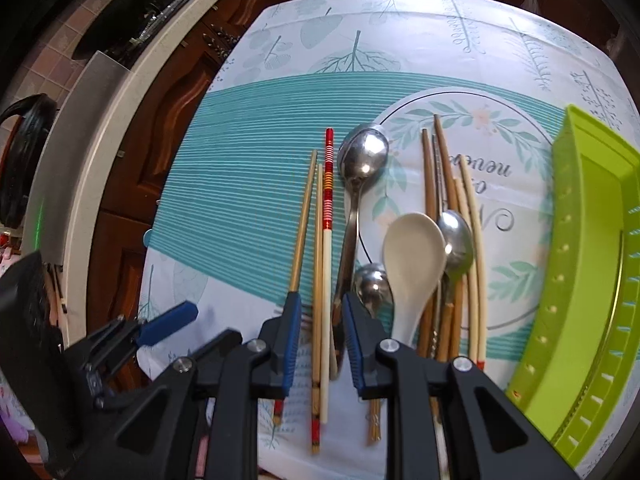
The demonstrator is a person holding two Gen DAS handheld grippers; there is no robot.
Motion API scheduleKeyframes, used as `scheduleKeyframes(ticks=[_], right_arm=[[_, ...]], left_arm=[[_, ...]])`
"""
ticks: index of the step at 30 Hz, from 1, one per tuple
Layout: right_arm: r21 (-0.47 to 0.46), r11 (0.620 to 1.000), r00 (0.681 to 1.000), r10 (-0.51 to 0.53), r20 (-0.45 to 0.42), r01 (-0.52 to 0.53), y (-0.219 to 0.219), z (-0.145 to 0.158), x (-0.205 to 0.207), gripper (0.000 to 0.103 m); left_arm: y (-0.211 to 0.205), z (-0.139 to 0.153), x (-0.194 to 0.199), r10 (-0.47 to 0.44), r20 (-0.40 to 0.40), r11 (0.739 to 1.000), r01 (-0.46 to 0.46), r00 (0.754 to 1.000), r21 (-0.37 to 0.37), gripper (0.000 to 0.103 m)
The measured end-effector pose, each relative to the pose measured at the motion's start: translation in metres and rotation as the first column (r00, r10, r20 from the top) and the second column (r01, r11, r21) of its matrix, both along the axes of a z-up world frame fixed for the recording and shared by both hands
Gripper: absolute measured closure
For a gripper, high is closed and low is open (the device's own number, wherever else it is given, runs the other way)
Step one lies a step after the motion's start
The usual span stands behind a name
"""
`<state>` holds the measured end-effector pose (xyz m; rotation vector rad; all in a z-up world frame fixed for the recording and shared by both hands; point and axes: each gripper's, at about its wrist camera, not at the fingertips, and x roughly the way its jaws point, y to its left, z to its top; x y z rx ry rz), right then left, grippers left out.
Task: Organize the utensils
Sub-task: 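Move both open grippers back over the utensil pile, then close the left gripper on a plain wooden chopstick while the right gripper grasps a red-tipped chopstick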
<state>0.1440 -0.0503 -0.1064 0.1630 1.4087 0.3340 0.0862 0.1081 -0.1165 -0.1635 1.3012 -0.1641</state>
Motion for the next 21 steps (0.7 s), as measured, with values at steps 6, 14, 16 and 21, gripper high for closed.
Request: scheduleKeyframes(ticks=[6,14,16,21], right_arm=[[-0.066,0.998,1.0,0.017,-0.02,-0.018,0.016,-0.014,0.014,0.082],[-0.148,0.986,0.998,0.069,-0.01,-0.07,0.033,-0.023,0.013,0.082],[-0.178,0.98,0.996,0.085,-0.005,-0.085,0.037,-0.024,0.012,0.082],[-0.231,0.968,0.995,0.1,-0.002,-0.097,0.043,-0.032,0.007,0.095]], left_arm=[[0.001,-0.005,0.001,-0.011,-0.008,1.0,0.011,1.0,-0.014,0.055],[0.002,-0.009,0.002,-0.022,-0.012,1.0,0.021,1.0,-0.023,0.055],[0.001,-0.01,0.002,-0.022,-0.013,1.0,0.022,1.0,-0.022,0.055],[-0.004,-0.011,0.002,-0.035,-0.015,0.999,0.035,0.999,-0.02,0.055]])
